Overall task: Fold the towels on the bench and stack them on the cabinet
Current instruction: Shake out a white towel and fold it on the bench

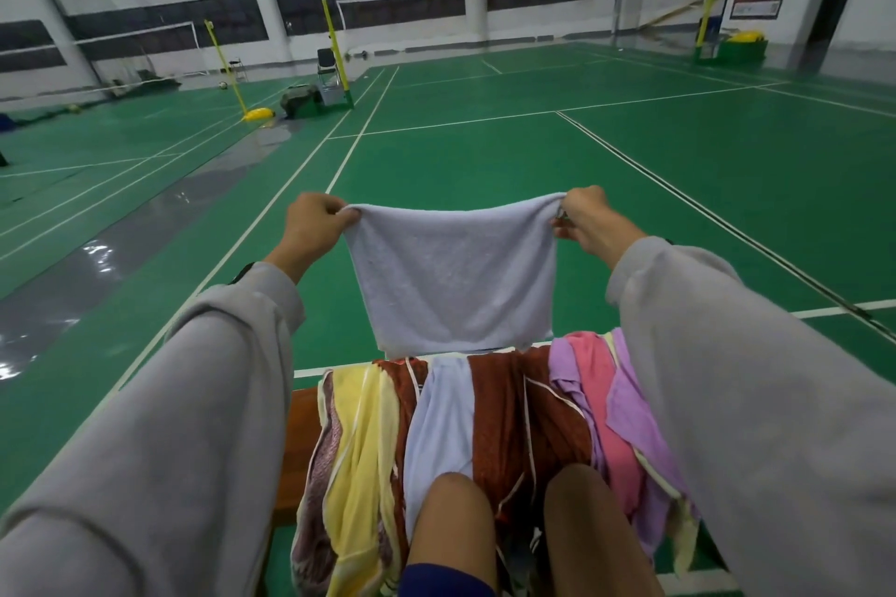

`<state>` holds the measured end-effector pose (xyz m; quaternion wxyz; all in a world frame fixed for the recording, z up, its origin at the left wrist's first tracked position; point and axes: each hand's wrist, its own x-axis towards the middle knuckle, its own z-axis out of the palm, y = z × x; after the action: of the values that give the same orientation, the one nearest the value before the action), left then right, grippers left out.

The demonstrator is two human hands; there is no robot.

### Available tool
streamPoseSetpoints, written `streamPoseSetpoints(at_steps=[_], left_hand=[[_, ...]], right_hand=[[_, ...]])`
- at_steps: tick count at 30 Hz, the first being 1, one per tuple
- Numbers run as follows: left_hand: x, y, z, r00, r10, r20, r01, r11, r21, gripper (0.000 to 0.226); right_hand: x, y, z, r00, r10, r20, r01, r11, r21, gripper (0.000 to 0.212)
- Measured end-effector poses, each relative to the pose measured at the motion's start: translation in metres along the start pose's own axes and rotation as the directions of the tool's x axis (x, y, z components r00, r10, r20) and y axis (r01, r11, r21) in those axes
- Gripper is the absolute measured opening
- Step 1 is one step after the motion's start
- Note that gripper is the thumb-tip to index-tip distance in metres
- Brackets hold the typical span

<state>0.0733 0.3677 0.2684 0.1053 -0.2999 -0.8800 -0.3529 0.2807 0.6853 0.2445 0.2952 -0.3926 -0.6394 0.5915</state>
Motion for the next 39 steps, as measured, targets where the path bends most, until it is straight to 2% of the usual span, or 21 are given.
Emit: streamPoseSetpoints(at_steps=[2,5,8,10,13,15,19,21,26,32,36,39], left_hand=[[-0.003,0.0,-0.003,1.0,-0.02,0.006,0.02,1.0,-0.02,0.02],[-0.005,-0.004,-0.011,0.999,-0.025,0.029,0.024,0.999,0.027,0.017],[-0.005,-0.009,-0.018,0.998,-0.048,0.041,0.048,0.999,0.02,0.008],[-0.004,-0.01,-0.02,0.999,-0.045,0.03,0.044,0.999,0.032,0.013],[-0.003,-0.007,-0.017,0.998,-0.022,0.051,0.016,0.994,0.111,0.019],[-0.001,-0.008,-0.011,0.995,0.042,0.091,-0.06,0.975,0.212,0.017],[-0.001,-0.011,-0.002,0.975,0.142,0.171,-0.202,0.887,0.415,0.023],[-0.002,-0.009,0.001,0.977,0.153,0.148,-0.206,0.854,0.478,0.021],[-0.008,0.005,0.001,0.978,0.195,0.076,-0.202,0.778,0.595,0.014],[-0.004,0.0,0.005,0.992,0.125,0.01,-0.115,0.873,0.473,0.008],[-0.004,-0.002,0.007,0.998,0.06,0.024,-0.064,0.899,0.432,0.007],[-0.003,-0.008,0.009,0.999,-0.007,0.04,-0.009,0.922,0.387,0.007]], right_hand=[[0.0,0.0,0.001,0.999,-0.033,0.005,0.033,0.999,0.005,0.021],[0.006,0.0,0.0,0.988,-0.109,0.105,0.115,0.992,-0.051,0.014],[0.008,0.0,-0.004,0.957,-0.233,0.17,0.276,0.911,-0.307,0.012],[0.005,-0.004,-0.008,0.923,-0.29,0.251,0.381,0.773,-0.508,0.008],[-0.003,-0.013,-0.009,0.88,-0.281,0.382,0.472,0.432,-0.768,0.02],[-0.012,-0.015,-0.007,0.848,-0.311,0.429,0.513,0.278,-0.813,0.024],[-0.022,-0.012,-0.002,0.797,-0.399,0.453,0.518,0.066,-0.853,0.021],[-0.022,-0.012,-0.002,0.795,-0.434,0.425,0.49,0.045,-0.871,0.021],[-0.023,-0.016,0.001,0.802,-0.486,0.347,0.434,0.077,-0.897,0.022],[-0.023,-0.026,-0.003,0.808,-0.505,0.304,0.421,0.133,-0.897,0.021],[-0.025,-0.026,-0.004,0.82,-0.492,0.291,0.412,0.157,-0.898,0.017],[-0.022,-0.022,-0.005,0.849,-0.461,0.259,0.397,0.232,-0.888,0.015]])
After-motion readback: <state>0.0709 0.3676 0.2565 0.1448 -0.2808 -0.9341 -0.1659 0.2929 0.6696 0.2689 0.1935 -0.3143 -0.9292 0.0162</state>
